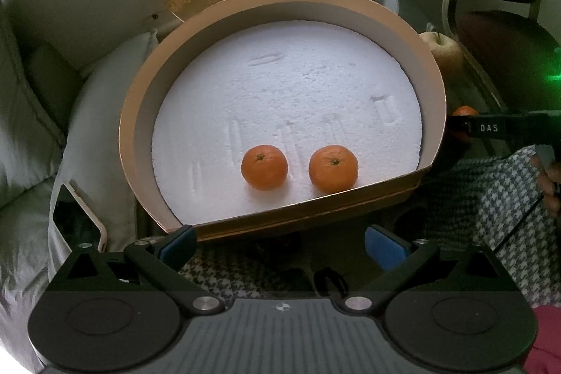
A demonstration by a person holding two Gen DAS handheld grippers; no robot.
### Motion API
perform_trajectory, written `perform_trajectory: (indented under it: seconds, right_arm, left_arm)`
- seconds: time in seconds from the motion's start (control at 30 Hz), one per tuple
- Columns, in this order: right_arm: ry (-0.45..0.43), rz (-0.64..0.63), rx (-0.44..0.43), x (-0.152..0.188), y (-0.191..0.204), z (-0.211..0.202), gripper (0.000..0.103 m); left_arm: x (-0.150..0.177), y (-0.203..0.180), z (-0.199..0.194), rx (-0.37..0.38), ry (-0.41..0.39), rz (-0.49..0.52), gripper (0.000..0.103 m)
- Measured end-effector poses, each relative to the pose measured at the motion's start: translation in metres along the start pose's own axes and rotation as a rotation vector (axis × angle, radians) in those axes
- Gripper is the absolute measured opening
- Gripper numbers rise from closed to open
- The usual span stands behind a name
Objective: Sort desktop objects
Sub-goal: 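Carry the third mandarin into the box and open the right gripper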
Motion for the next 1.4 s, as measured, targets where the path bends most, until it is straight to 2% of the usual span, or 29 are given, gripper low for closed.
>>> perform_trajectory:
  seconds: [0.1, 0.27, 0.4, 0.5, 0.67, 0.87, 1.07, 1.17, 1.4]
  right_arm:
    - [-0.012, 0.003, 0.056, 0.0, 0.003, -0.006, 0.045]
    - [-0.078, 0.009, 0.085, -0.011, 0.016, -0.03, 0.045]
    - [-0.172, -0.048, 0.061, -0.029, 0.042, -0.052, 0.045]
    - [-0.2, -0.105, -0.016, -0.042, 0.07, -0.055, 0.045]
    - [-0.106, -0.198, -0.07, -0.051, 0.116, -0.019, 0.045]
    - [0.026, -0.215, -0.13, -0.041, 0.148, 0.031, 0.045]
    - [0.076, -0.245, -0.122, -0.039, 0.165, 0.065, 0.046]
    - [0.104, -0.257, -0.091, -0.035, 0.169, 0.077, 0.046]
    - [0.132, -0.261, -0.085, -0.037, 0.168, 0.086, 0.047]
  left_arm:
    - [0.001, 0.004, 0.002, 0.009, 0.001, -0.015, 0.102]
    - [0.003, 0.012, 0.007, 0.032, 0.006, -0.048, 0.102]
    - [0.004, 0.024, 0.012, 0.044, 0.005, -0.089, 0.102]
    - [0.004, 0.036, 0.017, 0.038, 0.008, -0.133, 0.102]
    - [0.009, 0.064, 0.029, -0.008, 0.019, -0.236, 0.102]
    - [0.014, 0.094, 0.046, -0.058, 0.047, -0.336, 0.102]
    - [0.016, 0.103, 0.054, -0.054, 0.066, -0.354, 0.102]
    - [0.017, 0.103, 0.055, -0.047, 0.071, -0.354, 0.102]
    - [0.019, 0.101, 0.054, -0.044, 0.076, -0.344, 0.102]
Point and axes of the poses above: each gripper's, at about its wrist camera, not at the fingertips, and z roughly the way its jaws point, y to its left, x to its underside, the point moved 1 cm from there along z, roughly the way its jaws point, and after that the axes turned 15 degrees about -x, right-handed, at the moved point
